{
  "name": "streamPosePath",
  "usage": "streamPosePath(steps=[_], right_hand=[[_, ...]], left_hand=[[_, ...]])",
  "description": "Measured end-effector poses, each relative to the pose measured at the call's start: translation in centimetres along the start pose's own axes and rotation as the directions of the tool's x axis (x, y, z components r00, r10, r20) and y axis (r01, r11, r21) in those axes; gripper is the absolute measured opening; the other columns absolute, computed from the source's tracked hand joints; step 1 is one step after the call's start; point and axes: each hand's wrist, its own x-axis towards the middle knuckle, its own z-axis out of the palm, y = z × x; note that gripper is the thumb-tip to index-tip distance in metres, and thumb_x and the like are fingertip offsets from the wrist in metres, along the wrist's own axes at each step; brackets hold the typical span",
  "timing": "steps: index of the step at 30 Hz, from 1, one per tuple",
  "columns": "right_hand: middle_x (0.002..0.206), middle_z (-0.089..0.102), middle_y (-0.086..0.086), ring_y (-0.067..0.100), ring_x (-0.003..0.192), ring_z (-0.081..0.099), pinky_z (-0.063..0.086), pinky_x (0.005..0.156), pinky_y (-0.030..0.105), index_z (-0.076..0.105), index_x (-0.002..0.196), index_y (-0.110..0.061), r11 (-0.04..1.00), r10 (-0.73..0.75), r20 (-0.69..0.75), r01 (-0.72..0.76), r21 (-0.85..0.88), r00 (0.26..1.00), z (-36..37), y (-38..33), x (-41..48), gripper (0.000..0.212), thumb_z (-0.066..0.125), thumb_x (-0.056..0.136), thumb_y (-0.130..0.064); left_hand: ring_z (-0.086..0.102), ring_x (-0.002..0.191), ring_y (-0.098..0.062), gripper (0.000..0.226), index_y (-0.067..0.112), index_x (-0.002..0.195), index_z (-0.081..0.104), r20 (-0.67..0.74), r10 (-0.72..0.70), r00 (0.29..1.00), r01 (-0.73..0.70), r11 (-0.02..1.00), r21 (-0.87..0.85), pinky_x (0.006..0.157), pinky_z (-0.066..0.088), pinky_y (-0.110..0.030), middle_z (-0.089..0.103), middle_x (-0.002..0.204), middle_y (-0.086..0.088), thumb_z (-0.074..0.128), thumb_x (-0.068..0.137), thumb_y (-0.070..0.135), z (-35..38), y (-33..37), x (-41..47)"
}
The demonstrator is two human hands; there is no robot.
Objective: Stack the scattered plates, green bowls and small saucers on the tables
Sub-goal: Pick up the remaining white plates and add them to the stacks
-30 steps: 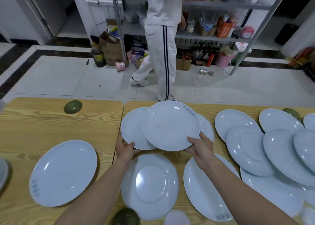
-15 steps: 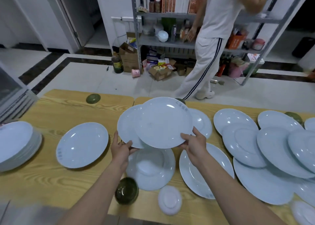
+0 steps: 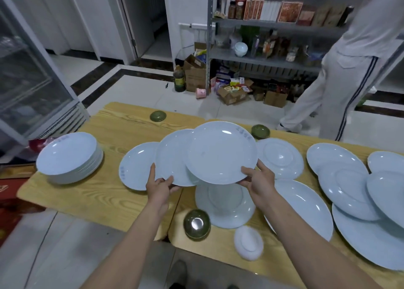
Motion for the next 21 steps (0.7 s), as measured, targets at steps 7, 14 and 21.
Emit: streamPosePath(steps=[7,14,21], right_hand=[[0.122,0.066,0.009,0.036,0.106,0.065,0.061,0.073,0.046,0.055,0.136,-0.011,1.0,0.004,0.005,-0.004,0.017,1.0,5.4,3.3,-0.5,0.054,0.059,0.088,0.012],[0.122,0.066,0.01,0.037,0.105,0.066,0.061,0.076,0.048,0.053,0.139,-0.008,0.999,0.036,-0.021,-0.036,0.03,0.999,9.3,6.5,-0.1,0.058,0.061,0.086,0.013],[0.125,0.065,0.008,0.034,0.107,0.066,0.06,0.079,0.048,0.055,0.137,-0.011,0.998,0.055,-0.056,-0.054,0.016,0.997,11.2,9.0,0.7,0.056,0.06,0.086,0.012]], left_hand=[[0.066,0.103,-0.031,0.083,0.033,0.154,0.022,-0.026,-0.022,0.999,0.022,1.0,0.013,0.069,0.061,-0.034,0.058,0.105,-0.013,0.057,0.092,-0.008,-5.8,2.0,2.8],[0.065,0.102,-0.024,0.084,0.032,0.154,0.023,-0.026,-0.051,0.998,0.051,0.998,0.023,0.071,0.061,-0.039,0.057,0.126,-0.006,0.057,0.091,-0.012,-10.7,3.1,6.0],[0.066,0.1,-0.026,0.085,0.035,0.153,0.024,-0.043,-0.094,0.995,0.096,0.995,0.039,0.076,0.06,-0.044,0.06,0.122,-0.009,0.056,0.09,-0.013,-13.8,3.5,9.3]])
